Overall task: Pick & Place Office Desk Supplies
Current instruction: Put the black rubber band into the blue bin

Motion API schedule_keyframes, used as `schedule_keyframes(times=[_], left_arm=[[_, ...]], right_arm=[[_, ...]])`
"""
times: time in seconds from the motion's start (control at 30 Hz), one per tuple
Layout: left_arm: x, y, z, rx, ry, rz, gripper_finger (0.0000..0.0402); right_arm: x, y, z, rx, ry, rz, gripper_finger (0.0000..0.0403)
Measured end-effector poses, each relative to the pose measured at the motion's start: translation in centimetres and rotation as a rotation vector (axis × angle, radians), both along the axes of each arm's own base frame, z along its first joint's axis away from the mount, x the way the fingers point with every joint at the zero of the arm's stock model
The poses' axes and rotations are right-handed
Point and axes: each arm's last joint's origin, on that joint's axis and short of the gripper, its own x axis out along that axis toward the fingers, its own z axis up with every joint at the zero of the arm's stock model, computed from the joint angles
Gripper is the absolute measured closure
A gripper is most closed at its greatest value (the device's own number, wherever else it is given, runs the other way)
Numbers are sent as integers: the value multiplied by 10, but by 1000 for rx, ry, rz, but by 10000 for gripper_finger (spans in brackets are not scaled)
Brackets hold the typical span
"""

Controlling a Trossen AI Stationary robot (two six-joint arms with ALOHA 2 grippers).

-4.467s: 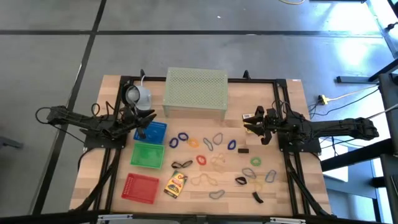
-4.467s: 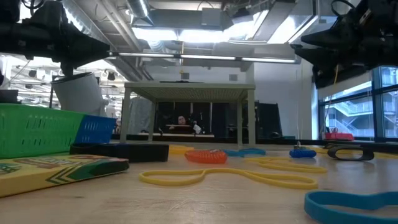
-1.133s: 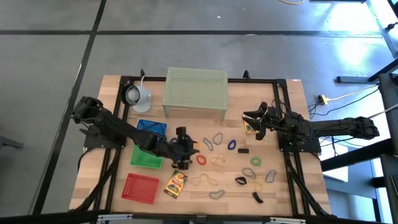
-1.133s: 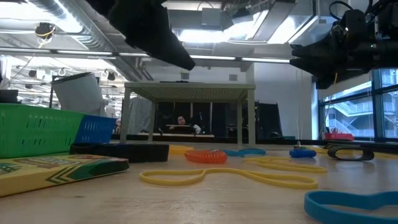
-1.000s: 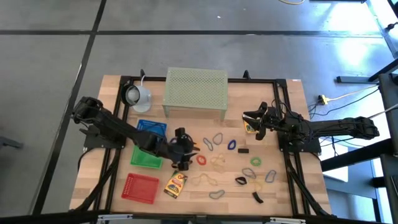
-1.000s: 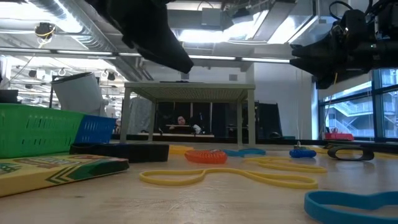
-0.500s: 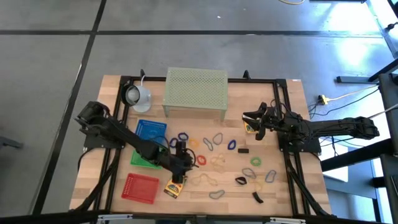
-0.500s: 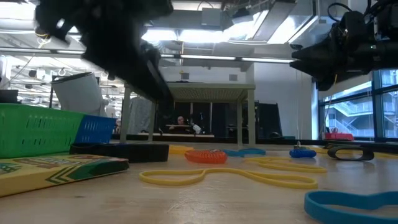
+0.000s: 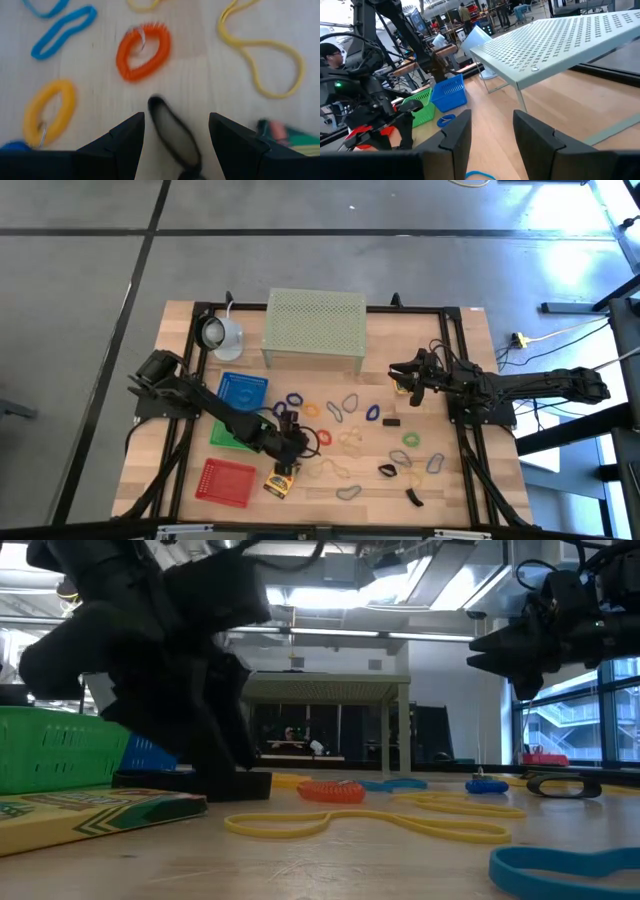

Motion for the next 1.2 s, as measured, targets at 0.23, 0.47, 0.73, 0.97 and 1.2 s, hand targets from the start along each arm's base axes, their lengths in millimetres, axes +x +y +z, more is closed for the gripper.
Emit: schedule_keyframes(times=[0.23, 0.47, 0.73, 0.97, 1.2], left_arm=[[-3, 2, -2, -28, 32, 70, 187], [-3, 3, -9, -31, 64, 59, 223], [-2, 3, -10, -34, 69, 42, 291], [-2, 3, -10, -12, 65, 31, 370], [5, 3, 0, 39, 9, 62, 392]], right_arm=[[0, 0, 0, -6, 1, 1, 257], [0, 0, 0, -15, 2, -2, 257], [0, -1, 0, -19, 3, -48, 257], [0, -1, 0, -20, 4, -51, 257], [0, -1, 0, -22, 5, -51, 257]])
